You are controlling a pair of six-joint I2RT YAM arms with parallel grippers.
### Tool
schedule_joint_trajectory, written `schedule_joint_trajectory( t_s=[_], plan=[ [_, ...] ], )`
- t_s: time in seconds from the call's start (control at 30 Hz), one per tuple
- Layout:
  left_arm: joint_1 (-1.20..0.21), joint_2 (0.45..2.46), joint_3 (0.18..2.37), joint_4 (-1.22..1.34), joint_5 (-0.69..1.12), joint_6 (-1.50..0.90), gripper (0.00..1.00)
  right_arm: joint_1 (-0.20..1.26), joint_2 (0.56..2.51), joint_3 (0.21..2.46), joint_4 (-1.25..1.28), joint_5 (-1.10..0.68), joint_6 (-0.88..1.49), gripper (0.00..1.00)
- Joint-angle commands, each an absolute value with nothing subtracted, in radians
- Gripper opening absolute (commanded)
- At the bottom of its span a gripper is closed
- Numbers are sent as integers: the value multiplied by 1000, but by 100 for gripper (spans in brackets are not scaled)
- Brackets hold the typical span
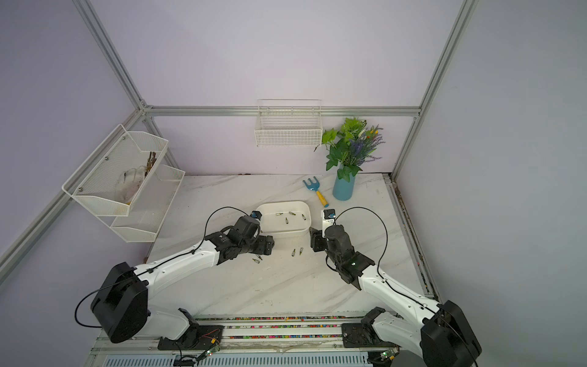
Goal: Put the bit on the desktop into the storage box
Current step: Pick up the screwdriver bit from the center of the board.
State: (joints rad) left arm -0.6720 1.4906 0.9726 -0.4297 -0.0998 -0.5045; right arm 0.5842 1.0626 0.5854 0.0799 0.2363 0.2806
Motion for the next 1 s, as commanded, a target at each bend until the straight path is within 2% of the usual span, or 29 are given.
schedule_joint_trajectory(
  t_s=[0.0,0.07,0.23,0.27,0.53,0.67,0.97],
  plan=[
    [-683,1545,1025,-492,-91,-523,88,578,1015,565,136,302,296,72],
    [-684,1573,1040,-499,-92,-526,86,578,987,545,154,322,304,77],
    [-686,1630,1059,-506,-121,-530,83,577,920,495,191,391,329,98],
    [-686,1641,1063,-508,-125,-529,82,578,908,484,203,405,333,100],
    [-686,1715,1094,-518,-153,-520,71,577,876,459,229,426,327,100],
    [-686,1748,1106,-518,-162,-518,62,577,881,457,232,423,325,100],
    [-687,1787,1120,-511,-156,-517,51,577,875,450,241,426,321,100]
  ],
)
